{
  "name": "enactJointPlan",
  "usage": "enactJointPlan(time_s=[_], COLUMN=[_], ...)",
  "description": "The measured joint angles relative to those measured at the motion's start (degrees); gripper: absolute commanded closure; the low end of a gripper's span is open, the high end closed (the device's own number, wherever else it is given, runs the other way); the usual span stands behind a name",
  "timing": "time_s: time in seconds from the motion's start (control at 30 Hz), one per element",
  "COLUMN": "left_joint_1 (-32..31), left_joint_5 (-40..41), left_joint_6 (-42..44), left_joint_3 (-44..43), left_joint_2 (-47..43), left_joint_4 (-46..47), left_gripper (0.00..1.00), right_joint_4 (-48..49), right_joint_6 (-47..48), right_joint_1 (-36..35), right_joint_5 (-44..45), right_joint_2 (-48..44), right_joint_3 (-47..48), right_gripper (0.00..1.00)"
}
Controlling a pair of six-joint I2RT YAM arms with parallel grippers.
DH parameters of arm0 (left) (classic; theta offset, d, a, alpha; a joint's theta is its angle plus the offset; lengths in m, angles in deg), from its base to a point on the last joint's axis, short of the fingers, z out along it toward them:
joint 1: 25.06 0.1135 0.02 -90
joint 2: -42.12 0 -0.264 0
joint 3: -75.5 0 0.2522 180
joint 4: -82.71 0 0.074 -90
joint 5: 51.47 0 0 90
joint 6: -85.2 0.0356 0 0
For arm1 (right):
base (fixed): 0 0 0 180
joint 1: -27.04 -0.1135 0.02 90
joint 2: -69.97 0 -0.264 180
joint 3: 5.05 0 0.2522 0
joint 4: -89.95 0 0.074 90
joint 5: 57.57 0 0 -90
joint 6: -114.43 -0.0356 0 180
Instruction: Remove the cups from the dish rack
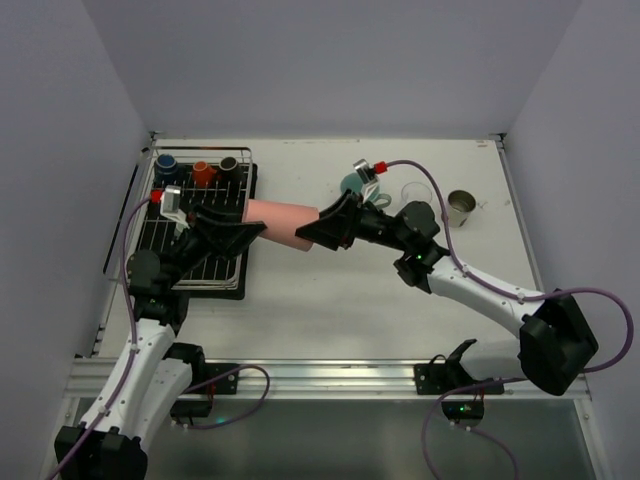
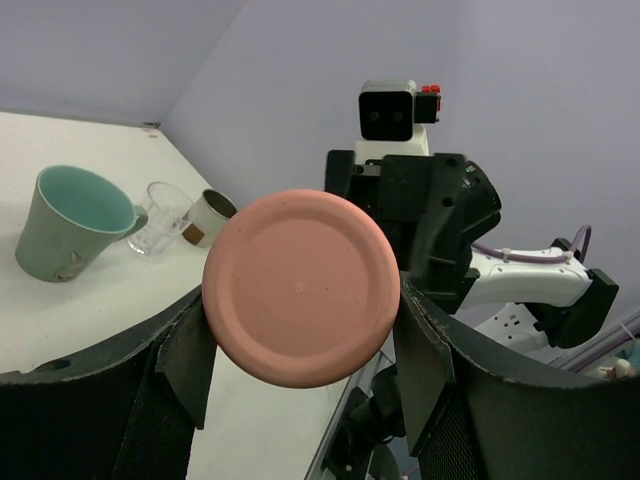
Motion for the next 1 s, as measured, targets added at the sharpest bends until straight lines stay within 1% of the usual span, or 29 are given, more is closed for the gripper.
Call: enactJointPlan(time_s=[0.03, 0.07, 0.1, 0.13, 0.17, 0.2, 0.27, 0.33, 0.37, 0.47, 0.57, 0.67, 0.73, 0.83, 1.0], left_joint_1=[-0.1, -0.2, -0.2, -0.2, -0.3, -0.3, -0.5, -0.5, -0.6, -0.6, -0.6, -0.6, -0.6, -0.6, -0.6], left_joint_5=[0.0, 0.0, 0.2, 0.0, -0.1, -0.1, 0.7, 3.9, 6.7, 14.4, 22.7, 28.5, 31.6, 35.0, 40.0], left_joint_6=[-0.1, -0.1, 0.4, 0.4, 0.3, 1.2, 7.6, 14.1, 18.6, 27.7, 34.8, 38.5, 40.0, 41.5, 42.5], left_joint_3=[0.0, 0.0, 0.0, 0.0, -0.2, -0.9, -4.5, -8.9, -12.0, -17.2, -18.9, -18.7, -18.1, -16.9, -15.0], left_joint_2=[0.0, 0.0, 0.0, 0.1, 0.1, 0.0, 0.1, 0.1, -0.2, -2.0, -4.4, -5.5, -5.6, -5.8, -6.3], left_joint_4=[0.4, 0.7, 0.7, 0.1, -0.3, -1.5, -10.4, -19.1, -25.2, -36.9, -46.0, -52.2, -55.0, -57.9, -59.8], left_gripper=[0.64, 0.56, 0.48, 0.38, 0.19, 0.11, 0.00, 0.00, 0.00, 0.00, 0.00, 0.00, 0.00, 0.00, 0.00], right_joint_4=[-0.1, -0.1, 0.3, 0.9, 0.9, 0.2, -4.8, -13.8, -20.1, -39.4, -56.0, -67.4, -73.8, -80.9, -86.2], right_joint_6=[-0.1, -0.2, -0.7, -1.4, -1.6, -1.4, 1.5, 6.0, 9.5, 19.3, 27.5, 33.0, 35.8, 39.6, 43.5], right_joint_1=[0.0, -0.1, -0.3, -0.4, -0.4, -0.4, -1.0, -1.2, -1.2, -1.0, -0.7, -0.3, 0.1, 0.1, 0.1], right_joint_5=[0.1, 0.2, 0.0, 0.4, 0.2, 0.1, 1.7, 4.4, 6.7, 16.0, 27.7, 35.8, 40.0, 44.7, 50.8], right_joint_2=[0.0, 0.0, 0.0, -0.2, -0.4, -0.8, -2.0, -3.4, -4.1, -4.5, -2.6, 1.0, 4.8, 11.5, 20.7], right_joint_3=[0.1, 0.1, 0.2, 0.5, 0.8, 0.9, 2.3, 4.3, 5.9, 11.2, 15.5, 17.1, 18.5, 21.9, 28.7], right_gripper=[0.72, 0.91, 0.98, 1.00, 1.00, 1.00, 1.00, 1.00, 1.00, 1.00, 1.00, 1.00, 1.00, 1.00, 1.00])
